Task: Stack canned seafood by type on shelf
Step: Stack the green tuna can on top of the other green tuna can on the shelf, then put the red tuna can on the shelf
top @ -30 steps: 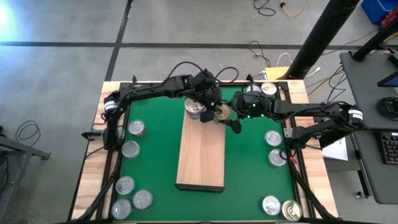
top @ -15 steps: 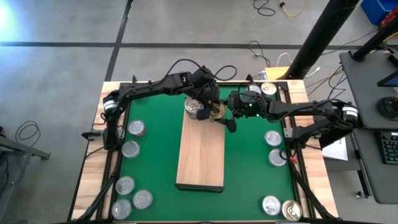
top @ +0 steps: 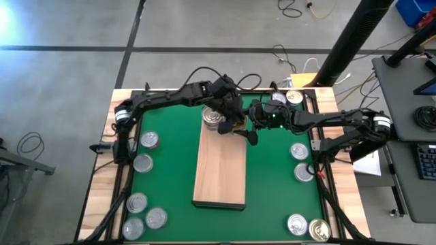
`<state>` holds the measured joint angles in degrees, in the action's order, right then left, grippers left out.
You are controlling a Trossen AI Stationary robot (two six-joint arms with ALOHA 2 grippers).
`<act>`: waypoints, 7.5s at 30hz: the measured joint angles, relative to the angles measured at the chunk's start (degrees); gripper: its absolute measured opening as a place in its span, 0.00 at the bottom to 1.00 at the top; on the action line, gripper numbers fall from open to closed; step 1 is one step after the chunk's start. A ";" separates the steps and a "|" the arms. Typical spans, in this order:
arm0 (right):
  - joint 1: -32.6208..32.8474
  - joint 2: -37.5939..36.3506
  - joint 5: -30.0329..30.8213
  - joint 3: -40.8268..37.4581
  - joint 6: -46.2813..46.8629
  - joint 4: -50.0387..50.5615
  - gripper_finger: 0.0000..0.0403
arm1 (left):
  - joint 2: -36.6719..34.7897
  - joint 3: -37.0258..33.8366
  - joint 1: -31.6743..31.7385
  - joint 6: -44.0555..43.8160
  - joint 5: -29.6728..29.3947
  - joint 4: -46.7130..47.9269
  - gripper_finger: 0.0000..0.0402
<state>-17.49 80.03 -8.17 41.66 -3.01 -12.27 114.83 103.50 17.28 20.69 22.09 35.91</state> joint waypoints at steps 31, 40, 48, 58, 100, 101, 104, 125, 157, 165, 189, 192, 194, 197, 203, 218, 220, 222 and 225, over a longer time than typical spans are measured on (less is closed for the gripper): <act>-0.20 -2.81 -0.19 -2.52 -9.30 8.61 0.99 | -0.85 -1.82 -0.42 2.38 -12.92 2.11 0.00; -0.13 -11.30 0.67 -2.65 -9.31 13.59 0.99 | -0.88 -1.83 -0.86 0.22 -11.95 -0.50 0.00; -0.11 -15.86 0.77 -2.77 -7.64 17.64 0.99 | -2.33 -2.33 -1.21 -1.76 -9.08 -4.96 0.00; -0.07 -21.26 0.73 -2.86 -8.26 23.37 0.99 | -9.19 -2.71 -2.95 -2.65 -8.64 -5.88 0.00; -5.86 5.01 11.67 9.26 -14.76 15.33 0.99 | -45.01 -42.70 -28.55 -18.41 -14.99 -6.86 0.00; -5.86 5.16 11.70 10.10 -15.04 16.82 0.99 | -45.03 -42.88 -29.18 -18.82 -15.96 -6.75 0.00; -5.86 5.26 11.70 13.30 -15.50 22.76 0.99 | -45.18 -42.71 -31.64 -18.91 -18.02 -6.59 0.00; -5.64 -0.16 14.51 20.10 -5.55 52.29 0.89 | -56.90 -52.10 -33.15 -61.95 -33.51 31.84 0.00; 5.65 -13.23 15.48 4.81 4.63 43.96 0.19 | -41.97 -66.45 8.29 -51.95 -33.49 28.42 0.00; 5.77 -13.23 15.48 4.79 5.39 43.93 0.13 | -38.89 -66.48 1.99 -47.51 -33.69 24.69 0.00; 6.41 -13.29 15.49 10.69 19.70 55.16 0.11 | -48.19 -63.49 -13.95 -44.53 -23.48 15.96 0.00; 6.54 -13.29 15.48 10.69 19.84 54.75 0.11 | -48.58 -63.52 -13.95 -47.30 -26.00 21.98 0.00; 6.62 -13.29 15.48 10.69 20.31 54.74 0.11 | -48.71 -63.52 -13.95 -49.21 -28.08 24.90 0.00; 6.75 -13.29 15.48 10.69 20.75 54.72 0.11 | -48.78 -63.19 -13.91 -50.41 -29.37 27.99 0.00; 6.75 -13.29 15.48 10.69 21.07 54.37 0.11 | -47.38 -63.64 -13.25 -54.09 -30.15 33.77 0.00; 8.00 -13.29 15.51 9.87 21.24 54.33 0.11 | -38.30 -65.35 -12.40 -60.11 -30.58 34.44 0.00; 8.58 -13.29 15.62 9.23 20.23 53.83 0.11 | -36.91 -65.41 -12.40 -60.07 -30.59 34.31 0.00; 8.83 -13.29 15.68 8.61 19.52 53.33 0.11 | -35.77 -65.47 -12.40 -60.04 -30.60 34.24 0.00; 8.76 -13.29 15.70 7.59 19.52 53.53 0.11 | -34.46 -65.57 -12.40 -59.68 -30.58 34.14 0.00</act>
<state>-8.73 66.74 7.53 49.25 16.51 41.27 80.36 37.93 4.89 -38.99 -8.49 70.06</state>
